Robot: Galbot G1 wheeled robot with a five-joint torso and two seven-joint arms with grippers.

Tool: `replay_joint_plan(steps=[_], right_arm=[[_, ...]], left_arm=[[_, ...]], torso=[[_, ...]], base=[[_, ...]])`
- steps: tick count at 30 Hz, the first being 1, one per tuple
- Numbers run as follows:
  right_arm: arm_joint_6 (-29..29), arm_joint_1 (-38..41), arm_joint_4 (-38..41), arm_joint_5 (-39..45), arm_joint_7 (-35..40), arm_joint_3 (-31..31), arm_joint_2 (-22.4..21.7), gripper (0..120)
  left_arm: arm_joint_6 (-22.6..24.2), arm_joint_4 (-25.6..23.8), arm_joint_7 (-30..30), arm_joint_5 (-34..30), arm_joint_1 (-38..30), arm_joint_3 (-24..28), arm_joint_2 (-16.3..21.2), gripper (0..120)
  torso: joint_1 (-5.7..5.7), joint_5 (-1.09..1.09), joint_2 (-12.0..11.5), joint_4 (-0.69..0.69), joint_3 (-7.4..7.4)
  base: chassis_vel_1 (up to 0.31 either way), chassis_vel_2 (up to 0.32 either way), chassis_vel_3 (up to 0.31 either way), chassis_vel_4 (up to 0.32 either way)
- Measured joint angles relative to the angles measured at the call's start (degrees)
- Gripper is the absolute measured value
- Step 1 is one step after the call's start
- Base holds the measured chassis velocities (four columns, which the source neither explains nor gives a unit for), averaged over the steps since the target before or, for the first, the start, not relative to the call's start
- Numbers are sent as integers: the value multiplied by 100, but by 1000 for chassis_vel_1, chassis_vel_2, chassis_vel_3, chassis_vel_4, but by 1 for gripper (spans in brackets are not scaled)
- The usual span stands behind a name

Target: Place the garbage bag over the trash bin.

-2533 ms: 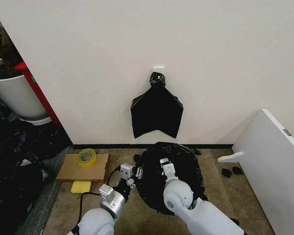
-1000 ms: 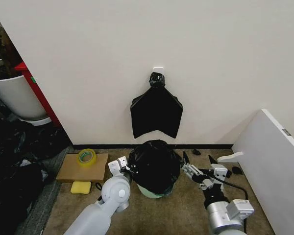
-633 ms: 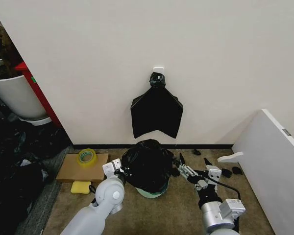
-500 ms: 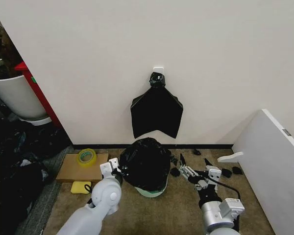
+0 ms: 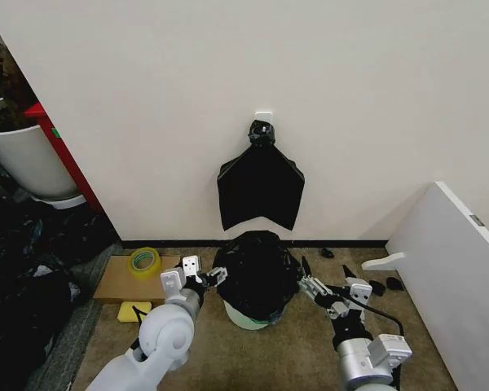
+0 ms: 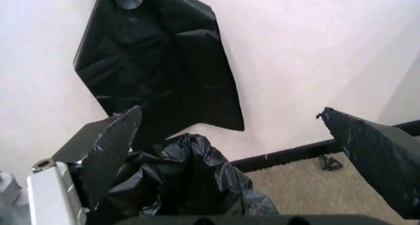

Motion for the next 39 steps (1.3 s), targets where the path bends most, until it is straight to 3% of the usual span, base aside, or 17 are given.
replay_joint_plan(steps=[2,4,5,7,9,10,14,18,22,30,39], right_arm=[[30,0,-2,-23,0,-5,21,100],[275,-34,-97,-180,-75,17,56,100],[275,-34,-97,-180,-75,17,56,100],[844,-146,-330,-499,-254,123,96,100],[1191,-247,-505,-735,-299,226,128,100],[1191,-247,-505,-735,-299,226,128,100],[1952,-394,-948,-1339,-322,545,222,100],[2077,-436,-1004,-1367,-330,602,253,100],[2457,-570,-1081,-1443,-367,737,289,100],[2642,-803,-903,-1692,-577,802,318,100],[2659,-829,-874,-1963,-639,714,467,100]], left_arm=[[-87,-95,148,64,83,-32,30,100],[-570,-220,543,492,318,-87,58,100],[-570,-220,543,492,318,-87,58,100],[-1428,-265,1163,1441,744,-146,40,100],[-1775,-364,1533,2138,1184,-250,-11,100],[-1775,-364,1533,2138,1184,-250,-11,100],[-2966,-373,2113,3257,2137,-807,-220,100],[-3469,-341,2333,3507,2441,-1032,-360,100],[-5134,-96,2830,4185,3029,-1733,-844,100],[-5781,-312,2913,4541,3592,-2084,-1184,100],[-5806,-377,2799,5000,3743,-1605,-1487,100]], torso=[[0,0,0,0,0],[0,0,0,0,0],[0,0,0,0,0],[0,0,0,0,0],[0,1,0,0,0],[0,1,0,0,0],[0,1,0,1,-1],[0,1,0,1,-1],[0,0,0,0,-1],[0,0,0,0,0],[0,0,0,0,0]], base=[[0,0,0,0],[0,0,0,0],[0,0,0,0],[0,0,0,0],[0,0,0,0],[0,0,0,0],[0,0,0,0],[0,0,0,0],[0,0,0,0],[0,0,0,0],[0,0,0,0]])
